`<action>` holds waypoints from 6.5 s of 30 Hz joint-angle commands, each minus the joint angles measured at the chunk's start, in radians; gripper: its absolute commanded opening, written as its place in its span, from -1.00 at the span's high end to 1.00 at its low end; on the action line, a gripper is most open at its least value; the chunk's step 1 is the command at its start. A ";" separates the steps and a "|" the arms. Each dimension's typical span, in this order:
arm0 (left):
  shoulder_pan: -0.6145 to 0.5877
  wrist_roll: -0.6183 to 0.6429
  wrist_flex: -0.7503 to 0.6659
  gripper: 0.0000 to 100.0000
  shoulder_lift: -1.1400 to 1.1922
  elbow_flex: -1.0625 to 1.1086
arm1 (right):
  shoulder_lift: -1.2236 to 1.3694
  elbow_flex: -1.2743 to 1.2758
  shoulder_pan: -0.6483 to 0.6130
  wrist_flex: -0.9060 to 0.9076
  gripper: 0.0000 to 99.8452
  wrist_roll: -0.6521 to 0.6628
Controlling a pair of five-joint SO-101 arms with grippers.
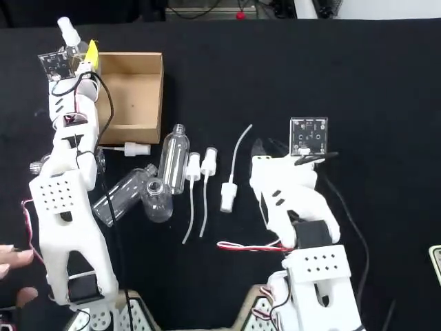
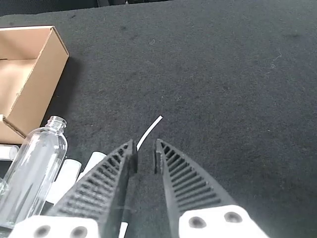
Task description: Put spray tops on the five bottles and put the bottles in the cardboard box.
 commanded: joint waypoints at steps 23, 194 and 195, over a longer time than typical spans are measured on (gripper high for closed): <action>0.005 0.014 -0.009 0.60 -0.023 -0.050 | -0.018 -0.016 0.006 -0.028 0.89 0.000; 0.383 -0.229 1.718 0.34 -2.613 1.682 | -0.016 0.012 0.005 -0.058 0.89 0.000; 0.381 -0.229 1.718 0.34 -2.624 1.682 | -0.016 0.012 0.005 -0.060 0.89 0.000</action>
